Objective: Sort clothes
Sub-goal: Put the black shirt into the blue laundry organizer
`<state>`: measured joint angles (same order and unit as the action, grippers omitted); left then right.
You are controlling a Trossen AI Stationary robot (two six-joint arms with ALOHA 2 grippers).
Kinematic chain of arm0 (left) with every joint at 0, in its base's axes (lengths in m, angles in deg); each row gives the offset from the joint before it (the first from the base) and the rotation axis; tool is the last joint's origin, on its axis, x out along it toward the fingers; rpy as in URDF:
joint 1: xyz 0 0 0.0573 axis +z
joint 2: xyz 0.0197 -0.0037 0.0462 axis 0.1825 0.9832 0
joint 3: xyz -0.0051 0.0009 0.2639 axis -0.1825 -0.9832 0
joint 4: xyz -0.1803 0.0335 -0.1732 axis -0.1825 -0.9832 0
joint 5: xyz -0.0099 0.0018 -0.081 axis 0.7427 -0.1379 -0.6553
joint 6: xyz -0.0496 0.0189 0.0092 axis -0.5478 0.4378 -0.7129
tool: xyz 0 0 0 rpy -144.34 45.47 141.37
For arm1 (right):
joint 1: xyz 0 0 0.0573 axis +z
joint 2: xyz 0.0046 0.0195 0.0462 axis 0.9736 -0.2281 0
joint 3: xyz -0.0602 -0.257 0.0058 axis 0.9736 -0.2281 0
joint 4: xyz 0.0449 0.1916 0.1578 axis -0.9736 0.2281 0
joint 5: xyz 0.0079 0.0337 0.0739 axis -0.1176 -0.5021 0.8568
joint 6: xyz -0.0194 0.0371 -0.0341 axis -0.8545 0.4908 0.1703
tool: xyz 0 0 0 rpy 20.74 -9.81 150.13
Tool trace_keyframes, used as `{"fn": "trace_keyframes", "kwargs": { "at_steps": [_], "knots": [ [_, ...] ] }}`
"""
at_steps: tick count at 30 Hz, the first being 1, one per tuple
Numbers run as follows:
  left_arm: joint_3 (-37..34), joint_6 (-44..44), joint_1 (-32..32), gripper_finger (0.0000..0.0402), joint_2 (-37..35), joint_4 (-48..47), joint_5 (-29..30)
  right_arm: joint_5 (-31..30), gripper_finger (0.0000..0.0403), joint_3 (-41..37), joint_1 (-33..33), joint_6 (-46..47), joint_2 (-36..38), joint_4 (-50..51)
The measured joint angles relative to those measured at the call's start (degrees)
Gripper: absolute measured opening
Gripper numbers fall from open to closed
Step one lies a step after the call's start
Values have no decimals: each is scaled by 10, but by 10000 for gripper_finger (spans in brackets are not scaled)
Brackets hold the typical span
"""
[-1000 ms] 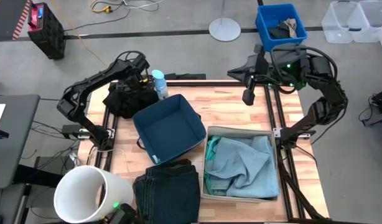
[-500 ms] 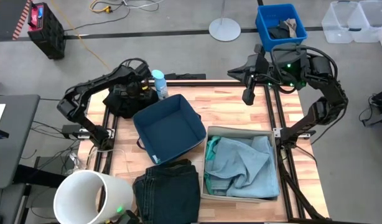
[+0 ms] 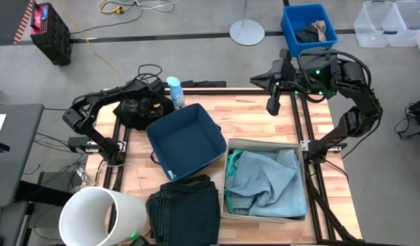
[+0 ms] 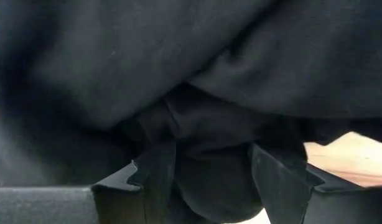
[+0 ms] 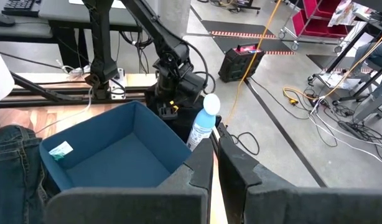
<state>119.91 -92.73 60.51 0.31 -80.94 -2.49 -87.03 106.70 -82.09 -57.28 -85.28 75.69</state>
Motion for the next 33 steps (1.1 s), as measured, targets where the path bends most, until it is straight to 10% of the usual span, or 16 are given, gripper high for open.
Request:
{"fn": "trace_keyframes", "kwargs": {
  "at_steps": [8,18,33],
  "knots": [
    [-51,1,0,183,0,49,0,0,40,0,0,0,0,0],
    [-62,15,0,13,0,68,0,0,40,0,0,7,0,0],
    [-61,-33,-11,3,-139,68,47,0,40,0,0,20,0,0]
  ]
}}
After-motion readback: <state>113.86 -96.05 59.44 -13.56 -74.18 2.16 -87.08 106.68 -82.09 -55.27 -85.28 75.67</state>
